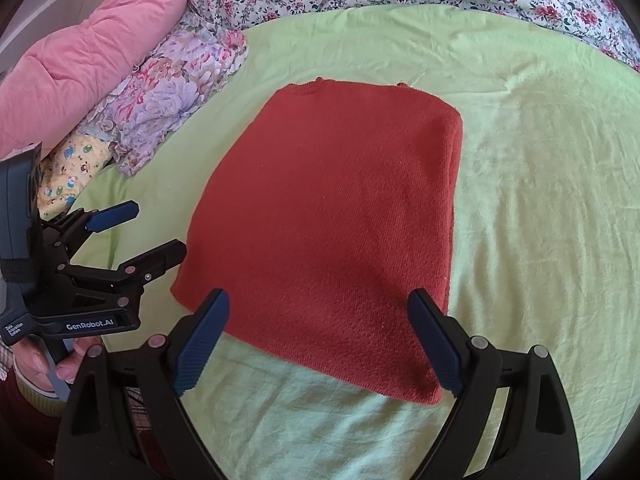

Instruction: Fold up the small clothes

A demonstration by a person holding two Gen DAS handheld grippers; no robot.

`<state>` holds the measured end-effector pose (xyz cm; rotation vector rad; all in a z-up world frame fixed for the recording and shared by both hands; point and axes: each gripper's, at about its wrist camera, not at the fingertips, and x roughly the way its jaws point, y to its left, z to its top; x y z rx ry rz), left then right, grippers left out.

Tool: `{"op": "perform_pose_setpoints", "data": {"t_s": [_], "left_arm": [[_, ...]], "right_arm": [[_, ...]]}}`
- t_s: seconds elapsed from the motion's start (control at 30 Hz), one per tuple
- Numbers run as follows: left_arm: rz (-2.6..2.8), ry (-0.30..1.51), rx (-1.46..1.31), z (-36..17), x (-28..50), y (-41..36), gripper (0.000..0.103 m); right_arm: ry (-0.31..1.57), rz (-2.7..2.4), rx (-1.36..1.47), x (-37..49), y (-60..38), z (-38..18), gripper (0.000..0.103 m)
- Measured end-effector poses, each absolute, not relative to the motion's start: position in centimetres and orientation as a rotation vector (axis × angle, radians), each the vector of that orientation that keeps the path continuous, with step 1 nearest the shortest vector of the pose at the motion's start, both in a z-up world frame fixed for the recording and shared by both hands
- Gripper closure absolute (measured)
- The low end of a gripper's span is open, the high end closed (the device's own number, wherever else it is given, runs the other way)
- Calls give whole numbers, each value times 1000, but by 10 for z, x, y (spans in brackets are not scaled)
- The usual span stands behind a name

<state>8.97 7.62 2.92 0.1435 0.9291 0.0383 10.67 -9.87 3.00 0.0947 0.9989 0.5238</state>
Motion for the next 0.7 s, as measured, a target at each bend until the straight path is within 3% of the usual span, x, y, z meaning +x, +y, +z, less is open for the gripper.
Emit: {"op": "perform_pose_setpoints", "data": {"t_s": [0.7], "left_arm": [[35, 923, 149, 31, 86, 73, 7]], "right_arm": [[998, 527, 96, 106, -98, 30, 12]]}}
